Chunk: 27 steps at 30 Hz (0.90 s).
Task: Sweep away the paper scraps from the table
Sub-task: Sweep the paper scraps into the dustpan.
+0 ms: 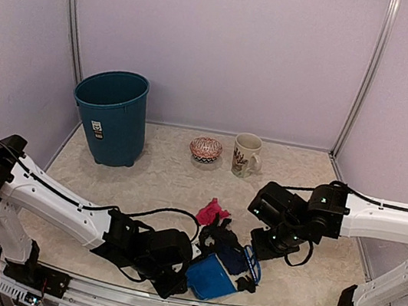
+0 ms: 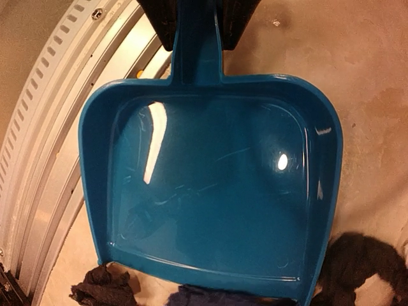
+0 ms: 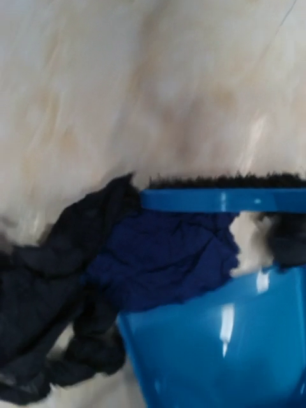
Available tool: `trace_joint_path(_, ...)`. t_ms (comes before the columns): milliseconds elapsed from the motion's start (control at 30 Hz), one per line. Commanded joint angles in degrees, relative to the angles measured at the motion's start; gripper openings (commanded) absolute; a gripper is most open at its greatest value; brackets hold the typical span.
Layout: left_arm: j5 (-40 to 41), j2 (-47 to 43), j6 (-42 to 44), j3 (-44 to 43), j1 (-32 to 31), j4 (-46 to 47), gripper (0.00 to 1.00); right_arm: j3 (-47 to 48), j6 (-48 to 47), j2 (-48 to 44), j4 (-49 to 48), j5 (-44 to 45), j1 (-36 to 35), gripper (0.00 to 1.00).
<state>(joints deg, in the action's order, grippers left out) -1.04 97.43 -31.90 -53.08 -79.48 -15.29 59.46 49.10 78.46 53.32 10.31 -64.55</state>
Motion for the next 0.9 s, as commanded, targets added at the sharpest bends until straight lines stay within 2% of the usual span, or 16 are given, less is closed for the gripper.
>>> trace_joint_path(0,0.0,1.1,0.5,0.0,-0.2,-0.7,0.00,5.2,-1.4,4.1,-4.6,-2.3,-2.3,0.00)
trace_joint_path(267,0.8,-0.6,-1.0,3.7,0.6,0.9,0.00,13.1,-3.8,8.2,-3.8,-3.0,-4.4,0.00)
trace_joint_path(633,2.5,-7.5,-5.3,10.3,2.3,-0.1,0.00,21.8,-4.2,9.7,11.8,14.1,-2.9,0.00)
trace_joint_path(700,2.4,-9.2,-6.7,11.9,2.2,-0.5,0.00,22.6,-6.0,9.9,11.6,16.1,-1.8,0.00)
trace_joint_path(867,1.6,-13.7,-9.9,14.7,2.3,-1.7,0.00,21.9,-16.1,10.3,4.0,18.0,3.2,0.00)
